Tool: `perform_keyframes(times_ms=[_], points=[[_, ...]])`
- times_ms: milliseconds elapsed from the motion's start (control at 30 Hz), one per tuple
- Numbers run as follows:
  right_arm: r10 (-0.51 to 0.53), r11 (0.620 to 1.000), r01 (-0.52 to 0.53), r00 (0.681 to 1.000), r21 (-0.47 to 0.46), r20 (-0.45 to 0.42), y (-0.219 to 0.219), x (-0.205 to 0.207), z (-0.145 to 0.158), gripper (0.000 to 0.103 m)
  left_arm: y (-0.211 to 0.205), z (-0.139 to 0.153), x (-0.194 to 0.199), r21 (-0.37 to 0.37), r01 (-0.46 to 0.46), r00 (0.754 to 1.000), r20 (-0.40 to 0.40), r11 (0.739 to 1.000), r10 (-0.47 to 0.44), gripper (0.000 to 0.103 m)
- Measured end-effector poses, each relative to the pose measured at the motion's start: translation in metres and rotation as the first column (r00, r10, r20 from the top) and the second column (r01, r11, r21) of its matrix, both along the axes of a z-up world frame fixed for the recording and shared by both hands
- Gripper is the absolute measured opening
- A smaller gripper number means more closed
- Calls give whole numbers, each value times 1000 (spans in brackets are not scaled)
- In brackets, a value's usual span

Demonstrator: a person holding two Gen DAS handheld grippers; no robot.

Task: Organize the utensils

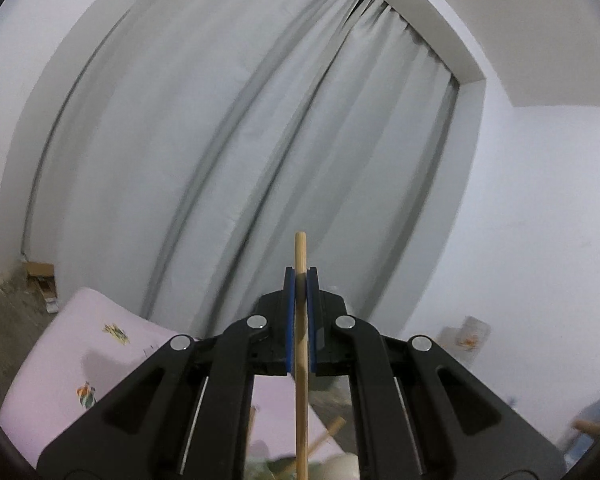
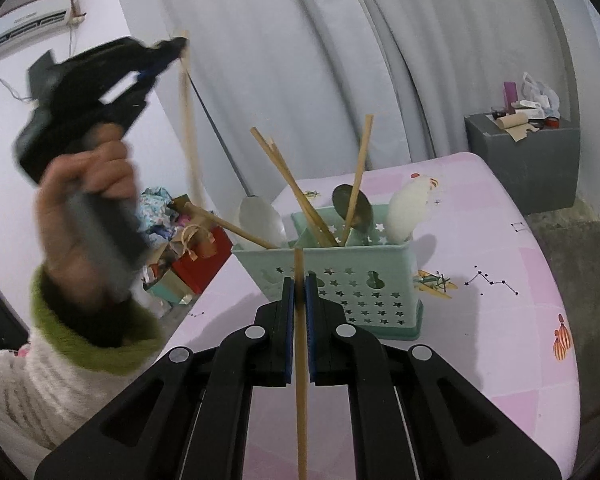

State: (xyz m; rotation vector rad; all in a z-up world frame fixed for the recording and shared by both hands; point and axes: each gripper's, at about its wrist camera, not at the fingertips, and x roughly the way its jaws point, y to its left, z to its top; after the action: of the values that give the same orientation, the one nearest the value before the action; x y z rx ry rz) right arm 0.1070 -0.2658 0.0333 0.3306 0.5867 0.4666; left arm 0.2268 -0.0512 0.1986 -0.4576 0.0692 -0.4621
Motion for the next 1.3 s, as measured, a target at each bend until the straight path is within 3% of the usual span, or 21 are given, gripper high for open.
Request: perform_keyframes(times_ms=[267,467,567,733,833,1033,1067,1133,1300], points=[[-5,1000,5,1000,29,-11,-12,6,-6,6,-41,-26,39,64,-160,987,-1,985,160,4],[-6,999,7,1000,47,-17,-18,9,-11,6,-59,-40,41,125,-286,958,40,950,283,4],[-4,999,5,1000,51,-18,-19,9,-12,6,-68,-46,40,161,-332,943,78,930,323,4],[-2,999,3,1000,50,-18,-19,7,-12,6,-69,-54,33,175,-357,933,102,918,344,4],[-2,999,3,1000,50,-19,-19,7,-12,6,-67,-58,30,188,-348,937,98,918,335,4],[-9,999,10,1000,45,-20,-20,6,-11,6,-53,-58,21,164,-259,966,17,952,259,6],[-10,999,11,1000,44,-19,-21,6,-10,6,-50,-59,20,163,-233,972,-4,959,236,8],[-13,999,14,1000,42,-17,-21,6,-9,6,-47,-60,16,170,-171,982,-49,971,181,24],[-21,999,21,1000,36,3,-21,2,-1,6,-38,-62,-5,160,-105,989,-83,981,119,45]])
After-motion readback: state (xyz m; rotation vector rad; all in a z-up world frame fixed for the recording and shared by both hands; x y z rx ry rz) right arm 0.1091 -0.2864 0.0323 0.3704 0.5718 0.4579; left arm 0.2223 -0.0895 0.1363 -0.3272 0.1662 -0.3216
